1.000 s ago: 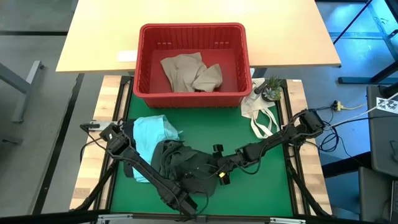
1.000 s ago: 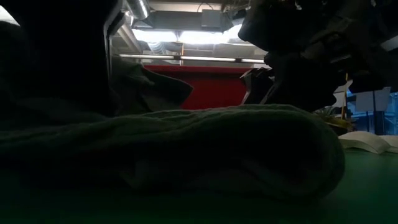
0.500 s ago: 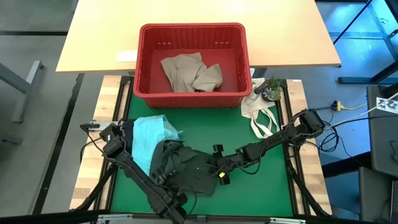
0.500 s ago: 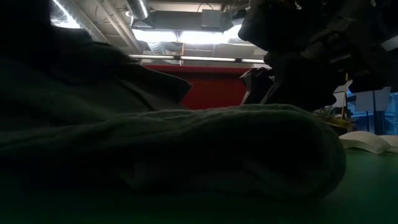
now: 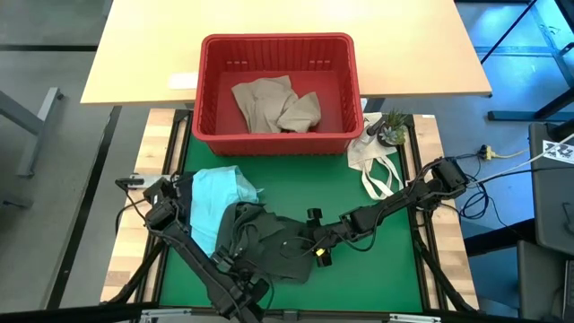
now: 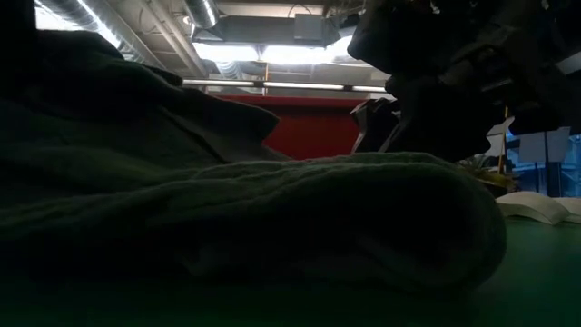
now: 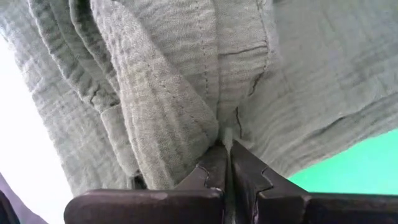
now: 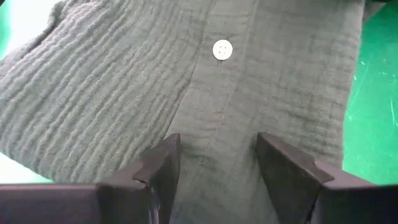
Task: Fold Laundry from Bin
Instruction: Fold the green polo shirt from the red laundry bin
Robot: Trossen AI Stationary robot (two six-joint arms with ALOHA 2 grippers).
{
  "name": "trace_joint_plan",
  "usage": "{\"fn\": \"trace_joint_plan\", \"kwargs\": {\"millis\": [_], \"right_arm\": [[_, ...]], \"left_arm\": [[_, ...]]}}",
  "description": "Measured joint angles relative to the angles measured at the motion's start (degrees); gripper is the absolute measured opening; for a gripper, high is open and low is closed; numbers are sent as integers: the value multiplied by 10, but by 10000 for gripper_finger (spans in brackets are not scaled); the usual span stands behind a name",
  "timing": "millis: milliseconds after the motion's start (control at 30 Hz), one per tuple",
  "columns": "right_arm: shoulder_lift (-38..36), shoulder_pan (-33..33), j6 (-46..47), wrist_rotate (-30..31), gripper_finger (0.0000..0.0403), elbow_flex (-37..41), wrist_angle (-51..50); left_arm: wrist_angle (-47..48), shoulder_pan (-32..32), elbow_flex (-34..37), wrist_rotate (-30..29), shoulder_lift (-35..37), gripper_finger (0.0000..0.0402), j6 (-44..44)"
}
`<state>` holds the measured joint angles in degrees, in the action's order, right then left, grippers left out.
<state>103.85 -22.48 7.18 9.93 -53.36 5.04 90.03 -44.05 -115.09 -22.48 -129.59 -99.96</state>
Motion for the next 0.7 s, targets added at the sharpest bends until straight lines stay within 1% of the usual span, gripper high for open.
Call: {"fn": "trace_joint_plan", "kwargs": {"millis": [167,400,567,700], "right_arm": [[0,0,0,0,209,0,0],[0,0,0,0,209,0,0],[0,0,0,-1,209,0,0],[0,0,0,-1,209,0,0]], "left_arm": [[0,-3,0,0,18,0,35],[0,10,0,-15,66,0,106],[0,12,1,-20,84,0,163],[-2,13,26,-2,92,0,169]]}}
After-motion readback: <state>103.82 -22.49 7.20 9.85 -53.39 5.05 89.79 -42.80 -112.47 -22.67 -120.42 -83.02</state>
